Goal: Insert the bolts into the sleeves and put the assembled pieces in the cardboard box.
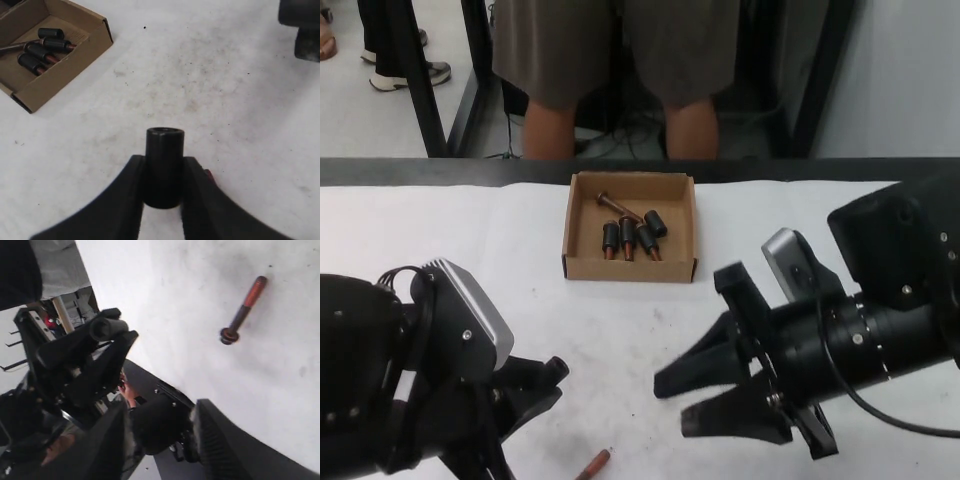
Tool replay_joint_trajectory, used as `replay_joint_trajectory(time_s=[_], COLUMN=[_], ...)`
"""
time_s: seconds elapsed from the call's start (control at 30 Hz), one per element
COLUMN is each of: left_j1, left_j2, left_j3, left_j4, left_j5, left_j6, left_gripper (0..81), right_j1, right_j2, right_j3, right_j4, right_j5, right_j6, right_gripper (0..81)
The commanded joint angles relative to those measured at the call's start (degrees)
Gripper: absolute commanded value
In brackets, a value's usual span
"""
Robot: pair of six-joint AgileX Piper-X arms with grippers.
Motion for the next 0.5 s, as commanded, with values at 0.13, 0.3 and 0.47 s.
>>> replay_joint_trajectory(time_s=[0.13,0.3,0.47], left_j1=[-0.28,-0.28,-0.28], left_j2=[-0.7,-0.7,-0.7], left_j3=[-0.07,-0.07,-0.07], left_j4=[-1.63,-1.63,-1.52], left_j5=[-1.38,-1.37,-1.37], left_j6=[0.33,0.44,0.44], left_gripper=[0.8,0.8,0.8], right_j1=[0.01,0.01,1.28], right_j2=[-0.71,-0.71,-0.71], right_j3=[0.12,-0.41,-3.56], right_j4=[9.28,11.94,20.39], right_j5=[-0.1,-0.21,8.01], right_j6=[-27.75,-46.19,-66.85], right_gripper=[25.8,21.8,30.1])
